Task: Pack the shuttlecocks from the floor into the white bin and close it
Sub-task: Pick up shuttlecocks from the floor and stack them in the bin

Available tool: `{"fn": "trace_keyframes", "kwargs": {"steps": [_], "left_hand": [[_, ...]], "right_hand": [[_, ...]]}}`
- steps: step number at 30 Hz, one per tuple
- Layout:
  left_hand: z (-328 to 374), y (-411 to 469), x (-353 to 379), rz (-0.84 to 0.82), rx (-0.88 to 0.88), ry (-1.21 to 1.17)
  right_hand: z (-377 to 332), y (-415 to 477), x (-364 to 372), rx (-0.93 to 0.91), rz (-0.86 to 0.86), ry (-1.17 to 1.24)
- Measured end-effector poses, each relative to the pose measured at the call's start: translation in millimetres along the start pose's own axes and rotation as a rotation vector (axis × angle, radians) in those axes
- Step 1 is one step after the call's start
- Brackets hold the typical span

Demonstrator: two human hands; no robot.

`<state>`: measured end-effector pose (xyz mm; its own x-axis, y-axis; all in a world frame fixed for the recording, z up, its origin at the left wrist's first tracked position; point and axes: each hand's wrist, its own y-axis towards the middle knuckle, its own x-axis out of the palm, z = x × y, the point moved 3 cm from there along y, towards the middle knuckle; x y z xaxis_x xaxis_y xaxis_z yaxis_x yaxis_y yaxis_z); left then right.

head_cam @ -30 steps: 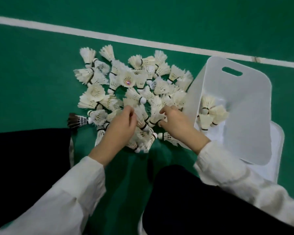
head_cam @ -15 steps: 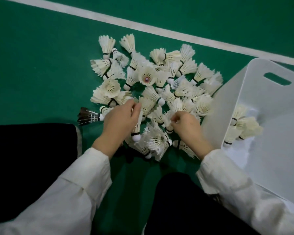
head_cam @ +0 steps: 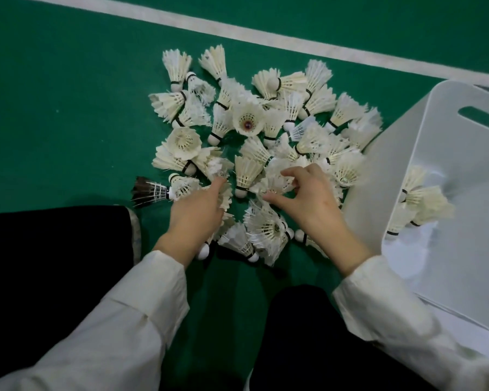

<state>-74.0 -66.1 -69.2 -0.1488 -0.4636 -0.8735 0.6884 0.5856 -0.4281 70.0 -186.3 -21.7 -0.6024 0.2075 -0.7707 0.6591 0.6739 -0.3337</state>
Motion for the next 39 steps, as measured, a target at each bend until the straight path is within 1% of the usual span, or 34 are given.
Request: {"fn": "trace_keyframes", "kwargs": {"steps": [2,3,6,8,10,12,14,17,20,22,24,26,28,31,33,37,39], "left_hand": [[3,-1,1,0.046,0.036,-0.011],[4,-1,2,0.044,0.053,0.011],[3,1,5,-0.054,0.061,0.162],[2,3,5,-0.096,0.043,0.202],[2,4,2,-0.069,0.03,0.209],[4,4,-4,-0.003,0.01,0.195],[6,2,-17,0.077,-0.027,0.094],[18,-6,-48,0.195,-0.037,-0.166],[45,-11,-88,0.317,0.032,-0.329],[71,-9,-113,0.337,0.102,-0.365],[104,-4,-132,0.332,0.207,-0.375],[140,0,-144,0.315,0.322,-0.383],[176,4,-150,0.276,0.428,-0.407],[223,6,-146,0.194,0.535,-0.466],[249,5,-134,0.137,0.575,-0.475],[275,5,-99,0.045,0.569,-0.471],[277,6,-84,0.02,0.547,-0.479]], "right_hand": [[1,-1,0,-0.013,0.001,-0.024],[1,-1,-1,-0.016,0.011,-0.032],[3,-1,-1,-0.007,0.043,-0.04],[3,-2,1,0.01,0.04,-0.028],[3,-2,-1,0.022,0.037,0.001],[3,-2,-7,0.023,0.057,0.03],[0,-1,-18,0.018,0.089,0.059],[-5,-4,-42,0.033,0.145,0.111],[-2,-13,-77,0.049,0.236,0.266],[9,-22,-106,0.06,0.336,0.344],[27,-31,-136,0.084,0.479,0.412],[52,-40,-161,0.116,0.631,0.429],[82,-49,-178,0.186,0.706,0.395],[129,-54,-187,0.317,0.71,0.363],[154,-52,-189,0.376,0.69,0.34],[185,-40,-191,0.473,0.627,0.252],[200,-28,-188,0.518,0.597,0.256]]}}
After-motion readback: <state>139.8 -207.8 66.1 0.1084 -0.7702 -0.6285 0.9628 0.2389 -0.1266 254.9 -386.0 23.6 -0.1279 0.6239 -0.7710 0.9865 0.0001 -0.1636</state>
